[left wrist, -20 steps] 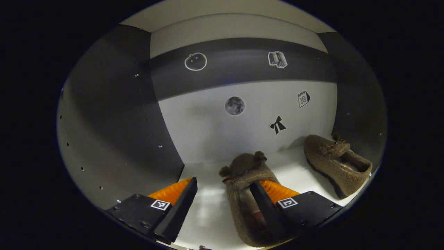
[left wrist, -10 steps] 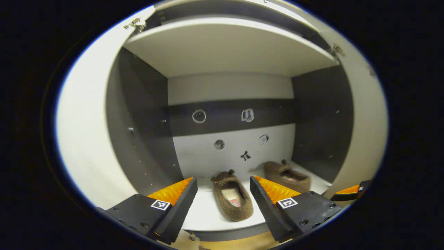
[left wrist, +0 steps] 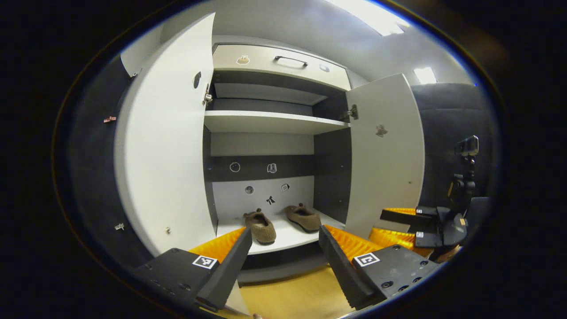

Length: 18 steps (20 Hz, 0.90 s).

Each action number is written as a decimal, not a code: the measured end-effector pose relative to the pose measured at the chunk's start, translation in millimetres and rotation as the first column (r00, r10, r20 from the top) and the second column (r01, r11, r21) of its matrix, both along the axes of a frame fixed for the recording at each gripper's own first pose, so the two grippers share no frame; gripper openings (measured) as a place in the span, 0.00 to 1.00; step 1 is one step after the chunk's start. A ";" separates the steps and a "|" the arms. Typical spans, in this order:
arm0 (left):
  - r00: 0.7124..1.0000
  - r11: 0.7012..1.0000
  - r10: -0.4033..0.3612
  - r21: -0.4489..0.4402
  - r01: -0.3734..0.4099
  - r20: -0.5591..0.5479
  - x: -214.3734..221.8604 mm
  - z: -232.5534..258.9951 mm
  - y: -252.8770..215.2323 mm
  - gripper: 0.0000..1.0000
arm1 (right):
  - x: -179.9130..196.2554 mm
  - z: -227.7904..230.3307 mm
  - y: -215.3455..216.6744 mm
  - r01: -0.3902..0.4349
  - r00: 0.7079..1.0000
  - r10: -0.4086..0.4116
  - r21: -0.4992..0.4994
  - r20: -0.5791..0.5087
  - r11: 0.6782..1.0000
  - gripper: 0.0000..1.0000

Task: Grab one shoe with the right hand and put it into the shoe cabinet, grab the other shoe with the left hand and put it into the shoe cabinet; then close the right door with the right hand and the left door with the left hand.

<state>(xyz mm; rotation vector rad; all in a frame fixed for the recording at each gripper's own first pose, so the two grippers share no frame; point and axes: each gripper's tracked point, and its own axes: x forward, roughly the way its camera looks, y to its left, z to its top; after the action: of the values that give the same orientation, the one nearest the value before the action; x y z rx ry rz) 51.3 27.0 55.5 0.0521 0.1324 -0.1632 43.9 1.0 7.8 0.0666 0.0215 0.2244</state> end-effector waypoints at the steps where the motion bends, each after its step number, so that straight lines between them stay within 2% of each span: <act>1: 1.000 1.000 -0.005 0.001 0.005 -0.002 -20.0 -1.5 4.4 0.96 | -15.2 7.7 -11.6 0.025 1.000 -0.025 -0.004 0.012 1.000 0.98; 2: 1.000 1.000 -0.011 0.000 0.011 -0.006 -36.3 -1.9 8.0 0.99 | -28.7 14.4 -24.8 0.058 0.998 -0.057 -0.017 0.026 0.998 0.98; 4: 1.000 1.000 -0.013 0.009 0.013 0.004 -61.1 -3.5 18.6 0.96 | -49.1 22.1 -64.1 0.159 0.987 -0.155 -0.076 0.050 0.984 0.97; 6: 0.999 0.999 0.024 0.036 -0.025 0.025 -75.1 -5.1 36.6 0.96 | -61.4 22.6 -108.6 0.276 0.961 -0.270 -0.129 0.056 0.953 0.97; 8: 0.998 0.997 0.055 0.047 -0.056 0.021 -86.8 -9.8 49.9 0.96 | -66.6 25.7 -152.9 0.377 0.926 -0.372 -0.132 0.060 0.917 1.00; 10: 0.995 0.995 0.097 0.035 -0.098 0.021 -94.1 -10.6 63.4 0.96 | -60.7 26.0 -190.9 0.434 0.901 -0.431 -0.118 0.056 0.893 0.94; 11: 0.992 0.992 0.121 0.026 -0.122 0.016 -96.1 -12.4 71.4 0.96 | -53.5 24.2 -204.5 0.443 0.896 -0.441 -0.109 0.047 0.890 0.97; 13: 0.985 0.985 0.172 0.018 -0.172 0.010 -100.1 -16.5 87.0 0.96 | -35.9 16.7 -227.2 0.459 0.888 -0.459 -0.098 0.022 0.883 0.97; 18: 0.951 0.951 0.309 0.024 -0.309 -0.004 -109.0 -25.3 123.1 0.96 | -1.3 6.5 -228.6 0.393 0.919 -0.395 -0.090 -0.008 0.915 0.97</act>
<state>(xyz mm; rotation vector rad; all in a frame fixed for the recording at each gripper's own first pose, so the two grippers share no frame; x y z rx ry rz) -57.7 150.1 30.1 0.0527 0.1482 0.1519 42.6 -227.7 14.3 -0.0134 0.0435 -0.1825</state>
